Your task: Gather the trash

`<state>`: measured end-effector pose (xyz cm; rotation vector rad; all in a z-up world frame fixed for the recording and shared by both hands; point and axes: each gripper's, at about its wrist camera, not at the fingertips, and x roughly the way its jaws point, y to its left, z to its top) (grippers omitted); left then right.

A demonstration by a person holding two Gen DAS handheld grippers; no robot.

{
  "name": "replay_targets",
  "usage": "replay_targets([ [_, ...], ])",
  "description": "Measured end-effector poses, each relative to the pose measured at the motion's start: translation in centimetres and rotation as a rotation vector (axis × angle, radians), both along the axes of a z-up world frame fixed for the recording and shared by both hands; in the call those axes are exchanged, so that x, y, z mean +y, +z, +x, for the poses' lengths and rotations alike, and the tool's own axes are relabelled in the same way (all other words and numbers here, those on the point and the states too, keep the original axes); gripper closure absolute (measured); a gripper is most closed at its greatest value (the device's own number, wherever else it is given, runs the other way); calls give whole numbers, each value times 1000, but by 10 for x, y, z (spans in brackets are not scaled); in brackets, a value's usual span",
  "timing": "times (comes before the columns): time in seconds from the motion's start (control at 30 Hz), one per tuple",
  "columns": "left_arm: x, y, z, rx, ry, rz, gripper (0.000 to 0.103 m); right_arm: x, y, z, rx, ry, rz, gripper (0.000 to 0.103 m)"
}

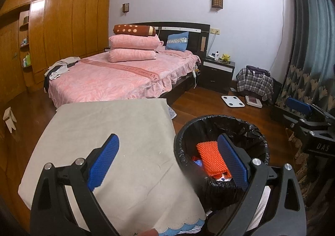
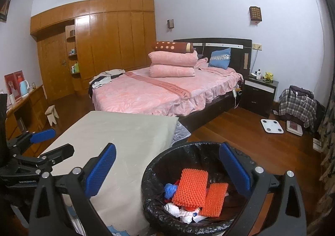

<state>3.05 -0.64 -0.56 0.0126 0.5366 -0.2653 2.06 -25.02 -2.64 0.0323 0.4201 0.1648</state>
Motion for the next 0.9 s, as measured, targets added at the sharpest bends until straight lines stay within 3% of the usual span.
replay_targets([
  [0.9,3,0,-2,1,11,-11,11,8,-3,-1,6,4,0,6],
])
